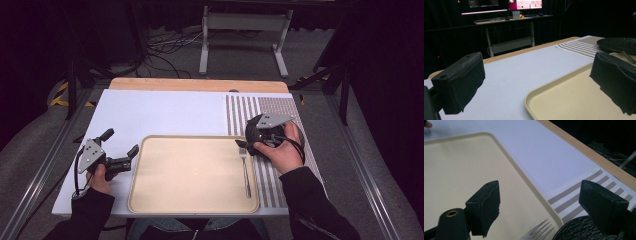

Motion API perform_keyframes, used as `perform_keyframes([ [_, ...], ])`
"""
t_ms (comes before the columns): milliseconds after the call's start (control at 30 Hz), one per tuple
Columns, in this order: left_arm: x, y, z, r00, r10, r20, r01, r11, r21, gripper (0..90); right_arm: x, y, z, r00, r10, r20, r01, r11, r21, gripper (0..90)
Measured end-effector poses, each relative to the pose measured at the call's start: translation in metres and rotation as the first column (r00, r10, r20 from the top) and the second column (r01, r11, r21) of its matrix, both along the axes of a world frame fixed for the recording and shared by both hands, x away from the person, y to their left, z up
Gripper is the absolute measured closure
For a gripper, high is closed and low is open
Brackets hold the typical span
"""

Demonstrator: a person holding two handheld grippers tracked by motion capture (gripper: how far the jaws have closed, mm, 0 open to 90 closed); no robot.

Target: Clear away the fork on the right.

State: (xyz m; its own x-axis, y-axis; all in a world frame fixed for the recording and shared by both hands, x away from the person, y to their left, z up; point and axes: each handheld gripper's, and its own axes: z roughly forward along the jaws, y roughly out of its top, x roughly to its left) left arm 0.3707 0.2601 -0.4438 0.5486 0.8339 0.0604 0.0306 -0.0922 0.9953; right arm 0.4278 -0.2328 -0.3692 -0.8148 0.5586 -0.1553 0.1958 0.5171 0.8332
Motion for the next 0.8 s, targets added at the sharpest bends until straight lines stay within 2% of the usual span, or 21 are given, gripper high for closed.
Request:
perform_keyframes([
  [167,0.0,0.0,0.0,1.0,0.001,0.0,-0.001,1.0,0.0,0.1,-0.012,-0.02,0.001,0.9991,-0.026,0.034,0.022,0.9943,0.105,16.4],
  [267,0.0,0.0,0.0,1.0,0.003,-0.003,-0.003,1.0,-0.001,0.2,-0.019,-0.032,-0.001,0.9971,-0.042,0.063,0.032,0.9874,0.155,16.2],
  [367,0.0,0.0,0.0,1.0,0.004,-0.005,-0.004,1.0,0.0,0.2,-0.029,-0.048,-0.011,0.9951,-0.065,0.075,0.048,0.9761,0.212,15.4],
  [467,0.0,0.0,0.0,1.0,0.006,-0.005,-0.006,1.0,0.006,0.1,-0.038,-0.065,-0.023,0.993,-0.092,0.074,0.068,0.9588,0.276,14.6],
  [533,0.0,-0.001,-0.001,1.0,0.006,-0.006,-0.006,1.0,0.005,0.1,-0.044,-0.075,-0.033,0.9915,-0.108,0.072,0.08,0.9424,0.325,13.8],
  [600,0.0,-0.001,-0.001,0.9999,0.007,-0.008,-0.007,1.0,0.003,0.2,-0.05,-0.084,-0.042,0.9879,-0.128,0.087,0.089,0.9296,0.358,13.9],
  [633,0.0,-0.001,-0.001,0.9999,0.007,-0.008,-0.007,1.0,0.001,0.1,-0.054,-0.089,-0.047,0.9848,-0.143,0.099,0.095,0.9203,0.379,13.9],
  [667,0.0,-0.001,-0.001,1.0,0.007,-0.006,-0.007,1.0,0.001,0.1,-0.058,-0.096,-0.055,0.9828,-0.158,0.095,0.106,0.904,0.414,13.8],
  [733,0.0,-0.001,-0.001,1.0,0.005,-0.003,-0.005,1.0,0.001,0.1,-0.06,-0.102,-0.061,0.9831,-0.167,0.075,0.12,0.8981,0.423,13.5],
  [800,0.0,-0.001,-0.001,1.0,0.002,-0.003,-0.002,1.0,-0.004,0.1,-0.061,-0.109,-0.067,0.9782,-0.193,0.077,0.144,0.8972,0.418,13.4],
])
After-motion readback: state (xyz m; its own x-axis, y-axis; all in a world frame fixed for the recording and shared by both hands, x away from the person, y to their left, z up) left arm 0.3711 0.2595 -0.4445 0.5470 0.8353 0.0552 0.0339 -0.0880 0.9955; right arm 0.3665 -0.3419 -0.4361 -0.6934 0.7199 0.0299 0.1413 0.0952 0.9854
